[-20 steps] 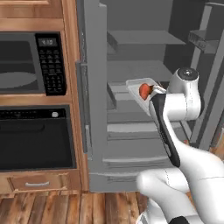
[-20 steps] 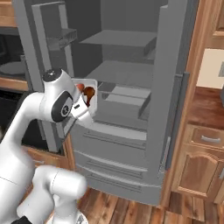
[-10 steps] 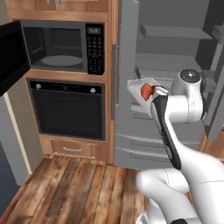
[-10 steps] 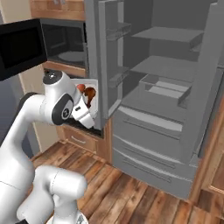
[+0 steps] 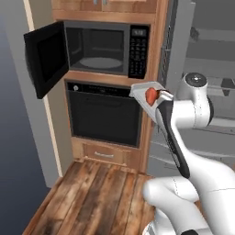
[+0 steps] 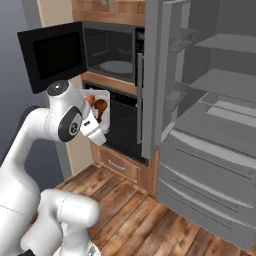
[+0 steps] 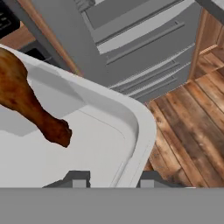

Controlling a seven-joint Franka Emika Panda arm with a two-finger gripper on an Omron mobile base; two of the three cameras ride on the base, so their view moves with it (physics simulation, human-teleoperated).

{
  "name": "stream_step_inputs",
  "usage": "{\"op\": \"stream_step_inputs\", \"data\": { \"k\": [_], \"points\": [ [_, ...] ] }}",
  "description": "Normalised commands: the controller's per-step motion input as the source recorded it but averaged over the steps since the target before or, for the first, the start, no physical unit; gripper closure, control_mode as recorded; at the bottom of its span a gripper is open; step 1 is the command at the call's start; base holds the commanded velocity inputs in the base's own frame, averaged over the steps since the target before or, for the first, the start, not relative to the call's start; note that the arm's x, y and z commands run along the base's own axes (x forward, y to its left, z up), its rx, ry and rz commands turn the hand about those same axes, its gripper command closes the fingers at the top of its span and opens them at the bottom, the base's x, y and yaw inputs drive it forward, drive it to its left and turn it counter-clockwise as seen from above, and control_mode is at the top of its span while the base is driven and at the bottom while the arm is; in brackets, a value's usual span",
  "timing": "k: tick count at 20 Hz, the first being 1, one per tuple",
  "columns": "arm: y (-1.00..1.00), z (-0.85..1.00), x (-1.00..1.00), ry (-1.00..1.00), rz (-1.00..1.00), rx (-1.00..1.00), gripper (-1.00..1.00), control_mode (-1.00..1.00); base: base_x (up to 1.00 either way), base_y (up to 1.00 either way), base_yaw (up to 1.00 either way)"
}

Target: Place the tupperware containing the chicken drumstick and sweet potato meal in the microwave. Close the microwave door and press the start button to reheat the meal.

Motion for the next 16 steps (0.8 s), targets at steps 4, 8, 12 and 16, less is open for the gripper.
{"op": "stream_step_inputs", "data": {
  "k": [4, 8, 12, 16],
  "points": [
    [0.00, 0.00, 0.00, 0.00, 0.00, 0.00, 1.00, 1.00, 0.54, 0.54, -0.02],
    [0.00, 0.00, 0.00, 0.00, 0.00, 0.00, 1.00, 1.00, 0.60, 0.47, -0.13],
    [0.00, 0.00, 0.00, 0.00, 0.00, 0.00, 1.00, 1.00, 0.59, 0.37, -0.24],
    [0.00, 0.00, 0.00, 0.00, 0.00, 0.00, 1.00, 1.00, 0.65, 0.38, -0.27]
  ]
}}
